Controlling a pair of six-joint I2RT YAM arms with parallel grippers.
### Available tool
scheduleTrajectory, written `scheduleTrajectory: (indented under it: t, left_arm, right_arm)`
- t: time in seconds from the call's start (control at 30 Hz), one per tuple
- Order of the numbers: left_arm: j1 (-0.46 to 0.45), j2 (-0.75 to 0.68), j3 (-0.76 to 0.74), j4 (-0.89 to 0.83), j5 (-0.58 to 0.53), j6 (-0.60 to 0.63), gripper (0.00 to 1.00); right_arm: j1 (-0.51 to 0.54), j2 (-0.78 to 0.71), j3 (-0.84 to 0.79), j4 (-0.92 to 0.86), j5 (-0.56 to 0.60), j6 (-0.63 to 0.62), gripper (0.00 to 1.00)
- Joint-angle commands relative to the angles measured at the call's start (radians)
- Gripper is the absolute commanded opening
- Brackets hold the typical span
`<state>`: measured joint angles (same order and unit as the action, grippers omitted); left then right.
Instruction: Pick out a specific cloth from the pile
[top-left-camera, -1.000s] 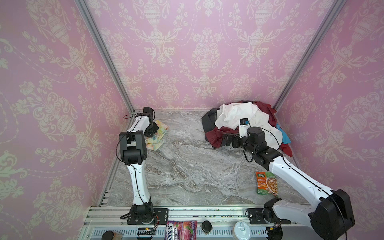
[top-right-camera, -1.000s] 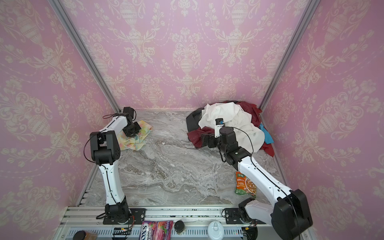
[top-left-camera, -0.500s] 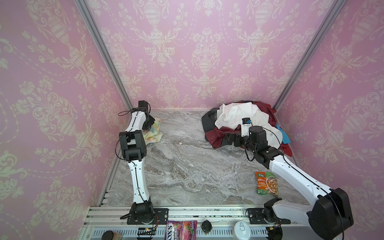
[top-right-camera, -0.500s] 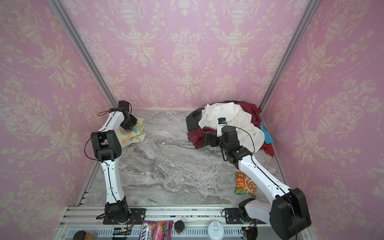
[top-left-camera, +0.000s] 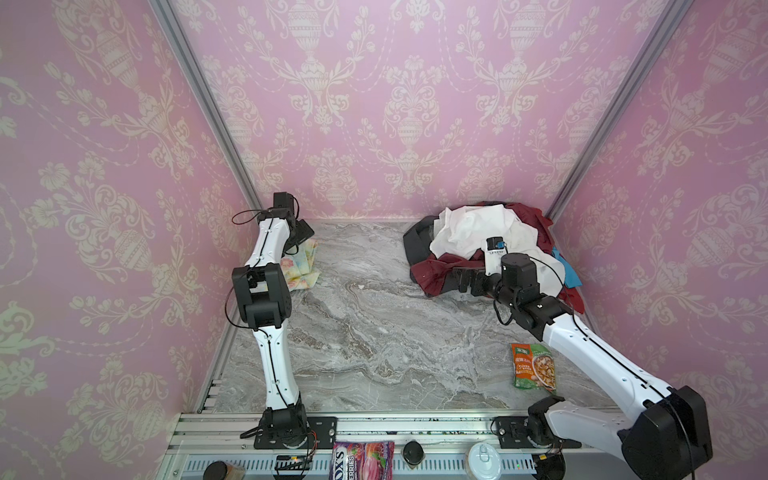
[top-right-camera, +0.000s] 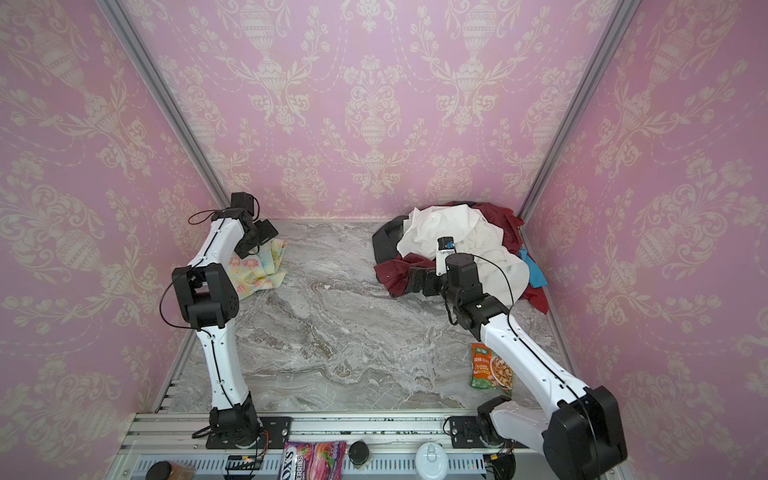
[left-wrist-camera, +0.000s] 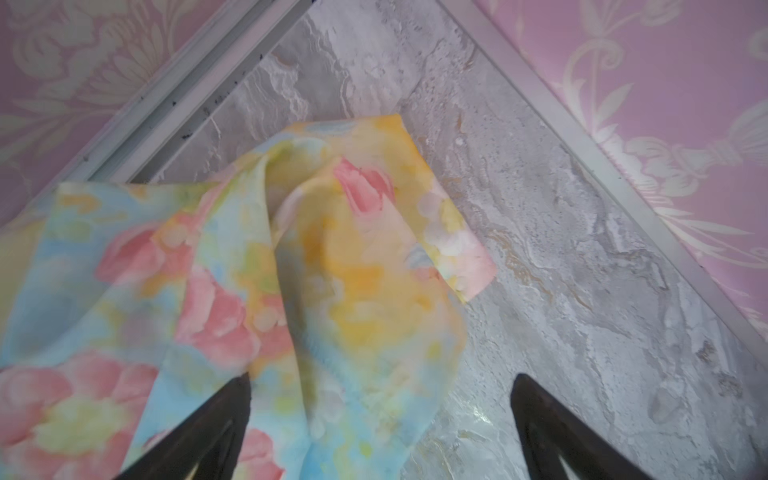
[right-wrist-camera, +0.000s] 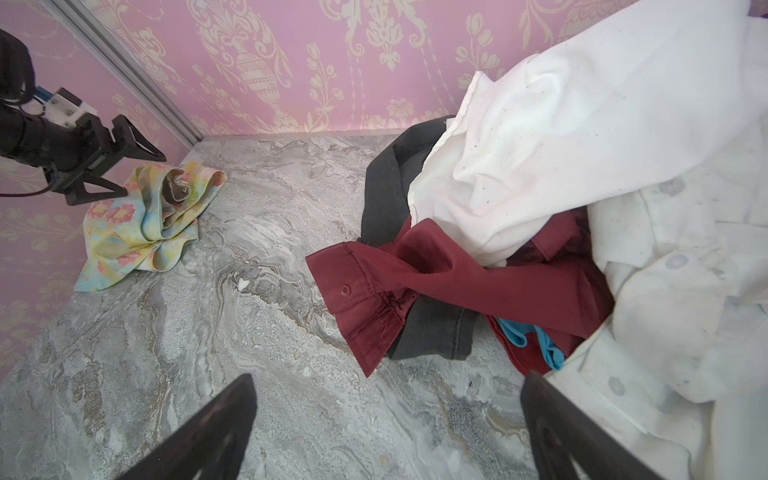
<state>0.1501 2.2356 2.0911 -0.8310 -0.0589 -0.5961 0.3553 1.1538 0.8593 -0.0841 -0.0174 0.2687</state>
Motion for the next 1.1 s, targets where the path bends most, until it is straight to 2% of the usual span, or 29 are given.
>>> scheduleTrajectory:
  t: [0.0,0.13,0.3,0.47,0.67,0.73,0.87,1.0,1.07]
  left_arm:
    - [-0.023,-0.116,-0.072,0.058,-0.001,0.064,0.99]
    - [-0.060,-0.207,-0.156,0.146,0.048,0.088,0.99]
    - [-0.145,-0.349,-0.292,0.295,0.075,0.222,0.99]
    - [-0.221,-0.537,-0.541,0.536,0.080,0.375,0.99]
    - [-0.224,-0.786,-0.910,0.825,0.141,0.426,0.99]
    - [-0.223,-0.839,-1.017,0.890,0.125,0.450,0.99]
    - [-0.209,-0.868,-1.170,0.935,0.043,0.475,0.99]
    - [-0.183,-0.817,-1.290,1.014,-0.065,0.505,0.99]
    - [-0.153,-0.786,-1.329,1.053,-0.078,0.509,0.99]
  right_arm:
    - [-0.014,-0.042,0.039,-0.036,0.031,-0.026,1.00]
    - [-0.031,-0.077,0.049,-0.067,0.040,-0.037,1.00]
    - [-0.065,-0.124,0.050,-0.098,0.049,-0.069,1.00]
    - [-0.124,-0.153,0.037,-0.113,0.044,-0.109,1.00]
    - [-0.149,-0.171,-0.064,-0.013,0.092,-0.146,1.00]
    - [-0.154,-0.167,-0.124,0.056,0.106,-0.153,1.00]
    - [-0.172,-0.122,-0.251,0.215,0.141,-0.176,1.00]
    - [-0.210,-0.066,-0.368,0.392,0.160,-0.178,1.00]
    - [-0.232,-0.032,-0.415,0.473,0.160,-0.171,1.00]
